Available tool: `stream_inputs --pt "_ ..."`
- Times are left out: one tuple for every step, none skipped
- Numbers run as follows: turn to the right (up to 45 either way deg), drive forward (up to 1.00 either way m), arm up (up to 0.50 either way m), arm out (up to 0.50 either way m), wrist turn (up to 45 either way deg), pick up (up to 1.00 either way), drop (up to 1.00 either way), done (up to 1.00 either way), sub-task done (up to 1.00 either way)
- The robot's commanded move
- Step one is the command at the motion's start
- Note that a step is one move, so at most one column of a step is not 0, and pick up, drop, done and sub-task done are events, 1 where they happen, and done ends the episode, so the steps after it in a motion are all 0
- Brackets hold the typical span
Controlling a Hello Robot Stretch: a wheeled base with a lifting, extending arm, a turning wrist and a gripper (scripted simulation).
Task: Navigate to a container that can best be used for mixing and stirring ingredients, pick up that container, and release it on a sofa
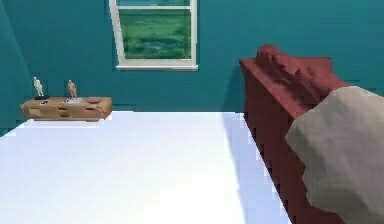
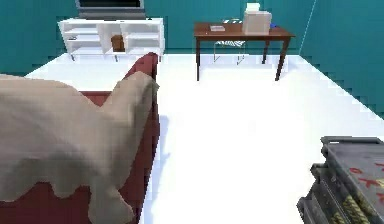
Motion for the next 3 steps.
stream_inputs --pt "0.0 0.05 0.0 0.0 0.0 0.0 0.0 0.0 0.0" --pt "-15.0 0.0 0.0 0.0 0.0 0.0 0.0 0.0 0.0" --pt "0.0 1.0 0.0 0.0 0.0 0.0 0.0 0.0 0.0"
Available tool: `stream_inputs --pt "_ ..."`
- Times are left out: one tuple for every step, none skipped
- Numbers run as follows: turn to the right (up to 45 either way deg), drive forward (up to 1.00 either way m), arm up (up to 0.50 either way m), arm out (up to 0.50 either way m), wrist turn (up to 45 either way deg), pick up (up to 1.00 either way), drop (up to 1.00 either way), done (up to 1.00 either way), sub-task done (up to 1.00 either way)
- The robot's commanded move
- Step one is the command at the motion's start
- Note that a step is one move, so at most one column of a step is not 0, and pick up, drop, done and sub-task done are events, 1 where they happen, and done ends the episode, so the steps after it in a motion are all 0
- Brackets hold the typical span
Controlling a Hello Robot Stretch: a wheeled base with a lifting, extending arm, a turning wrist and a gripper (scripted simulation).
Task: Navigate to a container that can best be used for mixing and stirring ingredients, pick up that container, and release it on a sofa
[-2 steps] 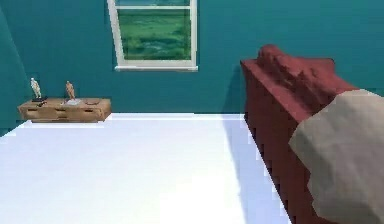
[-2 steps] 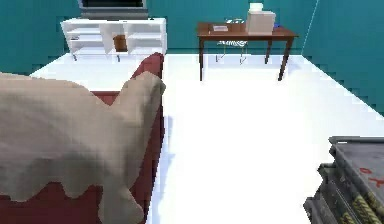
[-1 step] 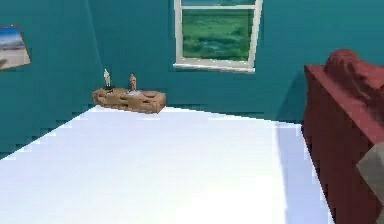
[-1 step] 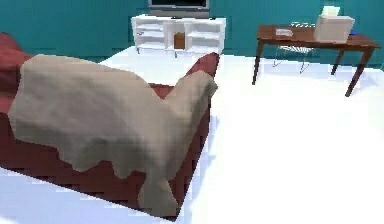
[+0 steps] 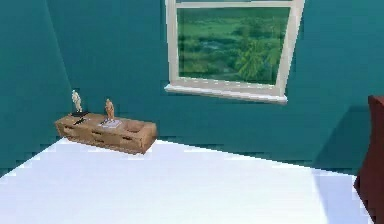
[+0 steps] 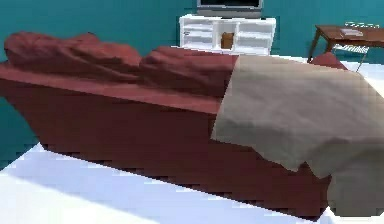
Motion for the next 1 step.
stream_inputs --pt "0.0 1.0 0.0 0.0 0.0 0.0 0.0 0.0 0.0"
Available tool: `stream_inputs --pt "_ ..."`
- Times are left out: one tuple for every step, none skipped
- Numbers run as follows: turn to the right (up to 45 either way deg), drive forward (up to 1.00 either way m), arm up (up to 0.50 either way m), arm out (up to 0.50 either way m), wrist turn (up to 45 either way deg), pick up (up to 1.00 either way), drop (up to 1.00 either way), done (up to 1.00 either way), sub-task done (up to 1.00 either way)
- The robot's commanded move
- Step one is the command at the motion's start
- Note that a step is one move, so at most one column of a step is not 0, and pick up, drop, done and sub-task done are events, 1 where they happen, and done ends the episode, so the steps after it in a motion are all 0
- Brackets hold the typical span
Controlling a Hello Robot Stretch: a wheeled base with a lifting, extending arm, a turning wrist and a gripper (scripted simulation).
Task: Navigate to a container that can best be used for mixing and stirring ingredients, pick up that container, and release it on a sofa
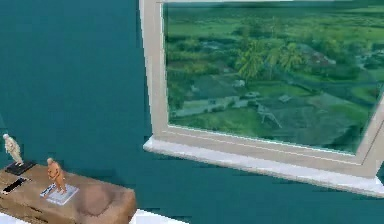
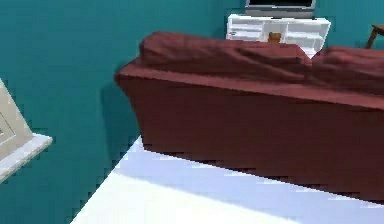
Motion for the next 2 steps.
stream_inputs --pt "-18.0 0.0 0.0 0.0 0.0 0.0 0.0 0.0 0.0" --pt "0.0 0.15 0.0 0.0 0.0 0.0 0.0 0.0 0.0"
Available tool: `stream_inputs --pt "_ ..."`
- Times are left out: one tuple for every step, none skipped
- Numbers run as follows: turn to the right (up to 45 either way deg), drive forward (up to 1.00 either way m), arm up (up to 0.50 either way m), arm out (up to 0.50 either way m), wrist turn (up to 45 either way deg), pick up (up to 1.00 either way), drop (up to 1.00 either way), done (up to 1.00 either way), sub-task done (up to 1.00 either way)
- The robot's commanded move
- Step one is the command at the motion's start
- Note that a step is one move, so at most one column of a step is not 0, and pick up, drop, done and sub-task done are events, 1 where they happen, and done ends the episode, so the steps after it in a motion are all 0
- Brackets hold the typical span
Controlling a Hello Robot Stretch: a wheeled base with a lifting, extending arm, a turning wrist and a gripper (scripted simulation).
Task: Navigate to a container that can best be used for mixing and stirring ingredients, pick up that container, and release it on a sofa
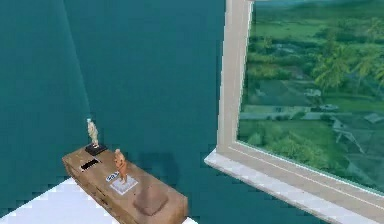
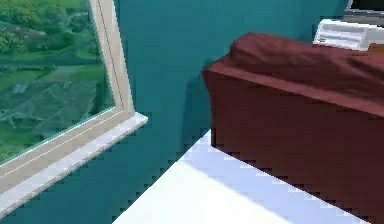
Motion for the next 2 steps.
stream_inputs --pt "-45.0 0.0 0.0 0.0 0.0 0.0 0.0 0.0 0.0" --pt "-45.0 0.0 0.0 0.0 0.0 0.0 0.0 0.0 0.0"
